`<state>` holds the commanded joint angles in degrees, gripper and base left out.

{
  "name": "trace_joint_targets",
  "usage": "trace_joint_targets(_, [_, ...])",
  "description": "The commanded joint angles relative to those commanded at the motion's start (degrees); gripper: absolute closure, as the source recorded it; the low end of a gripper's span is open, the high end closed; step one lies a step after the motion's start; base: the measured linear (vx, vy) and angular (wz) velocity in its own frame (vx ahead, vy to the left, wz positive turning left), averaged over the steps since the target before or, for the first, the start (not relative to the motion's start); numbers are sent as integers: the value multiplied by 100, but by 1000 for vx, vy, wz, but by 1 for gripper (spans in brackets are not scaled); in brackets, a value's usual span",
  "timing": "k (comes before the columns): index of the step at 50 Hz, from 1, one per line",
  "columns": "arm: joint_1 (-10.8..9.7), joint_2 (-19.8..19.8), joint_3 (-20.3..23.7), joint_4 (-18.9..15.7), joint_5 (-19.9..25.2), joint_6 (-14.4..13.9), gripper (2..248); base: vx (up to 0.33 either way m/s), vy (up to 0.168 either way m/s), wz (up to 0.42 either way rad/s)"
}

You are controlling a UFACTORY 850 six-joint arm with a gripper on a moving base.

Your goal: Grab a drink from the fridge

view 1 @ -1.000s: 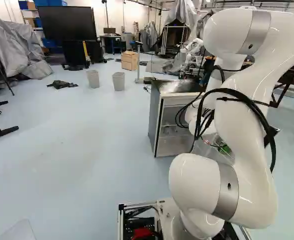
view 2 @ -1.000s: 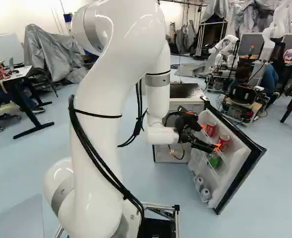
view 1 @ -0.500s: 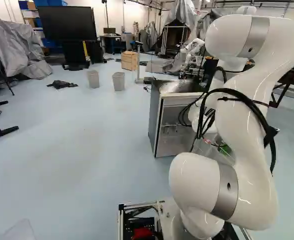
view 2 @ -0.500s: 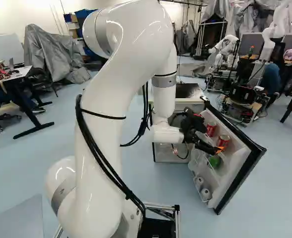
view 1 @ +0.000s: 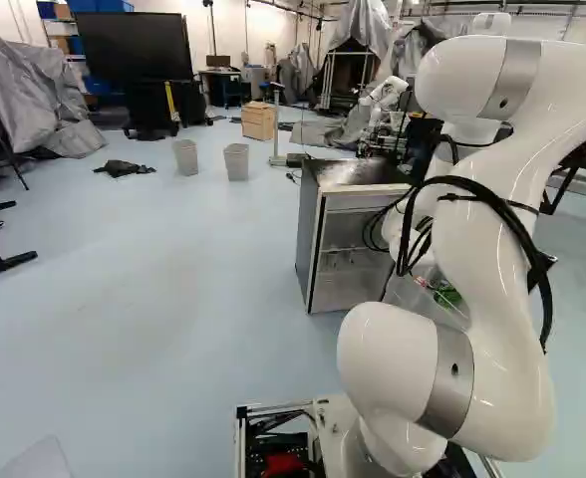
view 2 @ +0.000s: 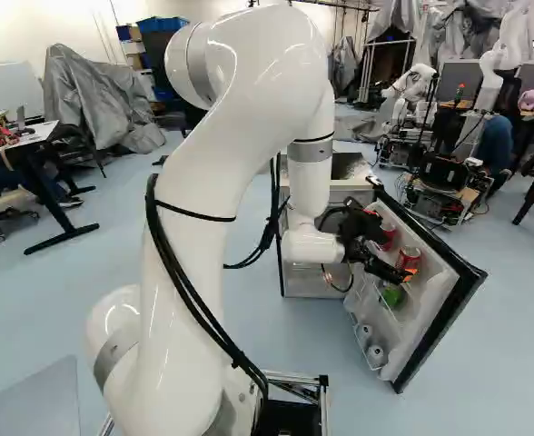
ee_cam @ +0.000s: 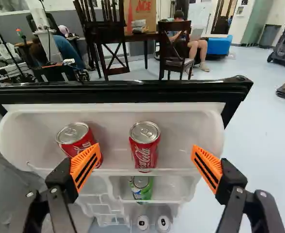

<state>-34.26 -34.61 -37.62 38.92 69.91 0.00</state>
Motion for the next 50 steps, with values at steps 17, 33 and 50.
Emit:
trace_joint_targets(17, [-225,-3,-6,-482,0,0,3,0,0,0])
trace_joint_targets(33, [-337,-11,-18,-660,0,0,3,0,0,0])
trace_joint_targets(50, [-328,-25,-39,-661,-4,0,3,0,0,0])
